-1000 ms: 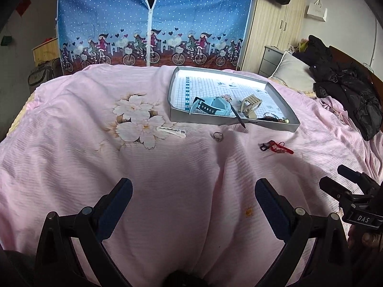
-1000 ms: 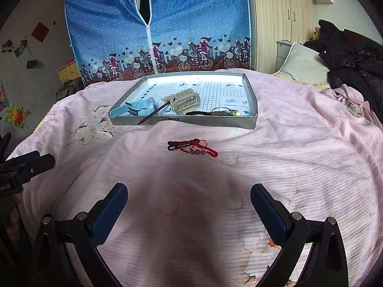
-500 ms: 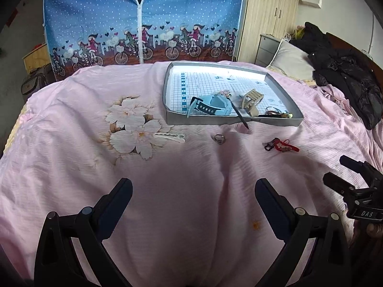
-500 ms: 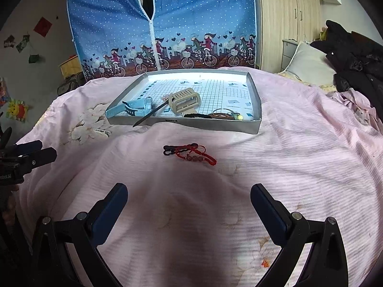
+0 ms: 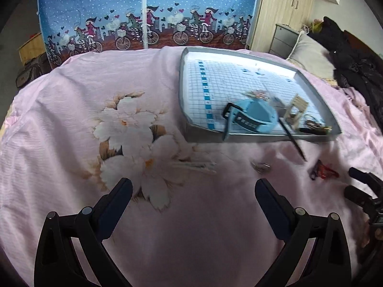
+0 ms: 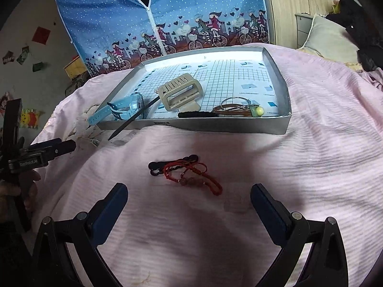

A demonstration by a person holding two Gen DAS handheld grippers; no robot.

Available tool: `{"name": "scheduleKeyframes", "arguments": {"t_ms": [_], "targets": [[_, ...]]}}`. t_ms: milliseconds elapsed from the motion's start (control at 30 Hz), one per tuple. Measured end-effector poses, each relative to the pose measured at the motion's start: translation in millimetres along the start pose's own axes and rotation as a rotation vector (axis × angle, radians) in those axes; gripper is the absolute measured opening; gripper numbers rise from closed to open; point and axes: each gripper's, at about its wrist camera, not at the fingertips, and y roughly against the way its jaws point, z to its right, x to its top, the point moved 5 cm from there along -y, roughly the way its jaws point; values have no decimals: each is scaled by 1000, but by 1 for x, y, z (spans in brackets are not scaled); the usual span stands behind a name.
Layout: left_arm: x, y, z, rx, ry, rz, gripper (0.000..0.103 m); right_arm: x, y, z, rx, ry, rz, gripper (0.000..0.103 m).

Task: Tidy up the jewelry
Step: 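Grasp the red cord bracelet with the right tool while the left tool grasps the silver alligator clip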

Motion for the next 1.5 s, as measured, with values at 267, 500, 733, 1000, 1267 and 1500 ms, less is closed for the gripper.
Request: {"name": "scheduleKeyframes", "arguments": {"t_ms": [267, 500, 733, 1000, 1267, 1500], "targets": [[17, -38, -17, -89, 27, -78, 100, 6, -33, -3, 41, -8, -30, 82], [15, -49, -2, -150, -122, -155, 100, 5, -33, -9, 94, -10, -40, 80], [-2, -39, 31, -258, -278, -219, 100, 4, -33, -21, 131, 8, -60, 80], [1, -22, 19, -265, -246, -169, 99, 5, -32, -15, 134, -32, -65, 71], [7, -34, 17, -275, -180, -199, 62, 5, -31, -15, 148, -40, -59, 55], [6, -35, 27, -321, -176, -204, 36, 3, -31, -20, 158, -27, -62, 31]]}}
